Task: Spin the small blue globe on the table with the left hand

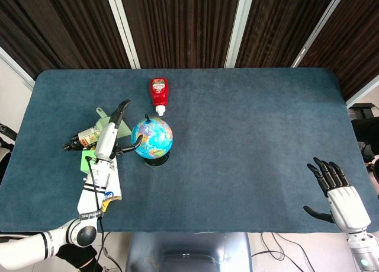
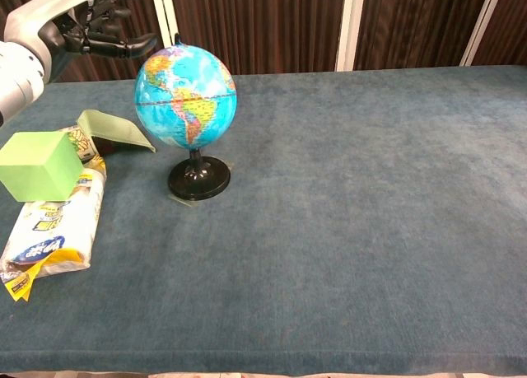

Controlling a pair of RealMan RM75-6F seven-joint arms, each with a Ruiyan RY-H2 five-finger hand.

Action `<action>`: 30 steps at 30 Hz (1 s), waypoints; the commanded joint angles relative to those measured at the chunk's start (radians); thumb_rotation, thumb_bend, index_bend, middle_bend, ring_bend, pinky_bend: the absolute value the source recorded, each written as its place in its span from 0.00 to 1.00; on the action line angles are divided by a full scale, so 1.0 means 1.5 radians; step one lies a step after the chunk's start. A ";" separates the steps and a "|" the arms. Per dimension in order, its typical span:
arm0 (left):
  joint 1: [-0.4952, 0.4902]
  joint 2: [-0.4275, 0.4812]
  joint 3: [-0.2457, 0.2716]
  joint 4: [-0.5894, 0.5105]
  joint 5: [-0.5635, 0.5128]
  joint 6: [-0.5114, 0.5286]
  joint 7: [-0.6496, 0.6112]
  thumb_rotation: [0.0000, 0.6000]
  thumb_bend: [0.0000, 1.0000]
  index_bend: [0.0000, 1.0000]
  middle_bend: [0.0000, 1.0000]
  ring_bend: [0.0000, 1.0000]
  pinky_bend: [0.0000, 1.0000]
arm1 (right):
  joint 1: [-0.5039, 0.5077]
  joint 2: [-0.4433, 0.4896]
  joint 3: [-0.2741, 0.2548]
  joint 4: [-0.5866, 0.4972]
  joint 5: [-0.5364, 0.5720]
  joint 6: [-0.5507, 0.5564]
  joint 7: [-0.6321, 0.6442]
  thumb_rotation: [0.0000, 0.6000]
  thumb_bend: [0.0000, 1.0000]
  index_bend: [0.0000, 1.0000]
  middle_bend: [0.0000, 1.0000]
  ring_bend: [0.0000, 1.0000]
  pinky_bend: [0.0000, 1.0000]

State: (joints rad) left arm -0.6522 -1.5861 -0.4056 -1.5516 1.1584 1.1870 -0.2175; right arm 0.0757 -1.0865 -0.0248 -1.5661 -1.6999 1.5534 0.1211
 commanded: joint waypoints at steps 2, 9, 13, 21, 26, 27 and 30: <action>-0.005 -0.014 0.012 -0.007 0.002 -0.001 0.022 0.99 0.34 0.00 0.00 0.00 0.00 | -0.001 0.004 0.000 0.001 0.000 0.002 0.009 1.00 0.03 0.00 0.00 0.00 0.00; -0.012 -0.037 0.014 -0.004 -0.006 0.009 0.050 1.00 0.34 0.00 0.00 0.00 0.00 | -0.002 0.009 0.001 0.003 0.002 0.005 0.021 1.00 0.03 0.00 0.00 0.00 0.00; -0.016 -0.045 0.012 -0.001 -0.012 0.009 0.059 1.00 0.34 0.00 0.00 0.00 0.00 | -0.001 0.011 0.001 0.003 0.003 0.003 0.025 1.00 0.03 0.00 0.00 0.00 0.00; -0.019 -0.050 0.006 0.023 -0.030 0.002 0.067 0.99 0.34 0.00 0.00 0.00 0.00 | -0.003 0.013 0.002 0.003 0.004 0.006 0.028 1.00 0.03 0.00 0.00 0.00 0.00; -0.025 -0.053 -0.003 0.041 -0.043 -0.010 0.064 0.99 0.34 0.00 0.00 0.00 0.00 | -0.004 0.013 0.002 0.003 0.003 0.009 0.030 1.00 0.03 0.00 0.00 0.00 0.00; -0.026 -0.054 -0.004 0.043 -0.043 -0.011 0.063 0.99 0.34 0.00 0.00 0.00 0.00 | -0.004 0.013 0.002 0.003 0.003 0.009 0.030 1.00 0.03 0.00 0.00 0.00 0.00; -0.022 -0.051 -0.002 0.041 -0.039 -0.006 0.062 0.99 0.34 0.00 0.00 0.00 0.00 | -0.004 0.014 0.002 0.003 0.004 0.008 0.030 1.00 0.03 0.00 0.00 0.00 0.00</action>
State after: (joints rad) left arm -0.6890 -1.6652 -0.4109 -1.4852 1.0965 1.1735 -0.1238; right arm 0.0694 -1.0660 -0.0217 -1.5619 -1.6941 1.5660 0.1654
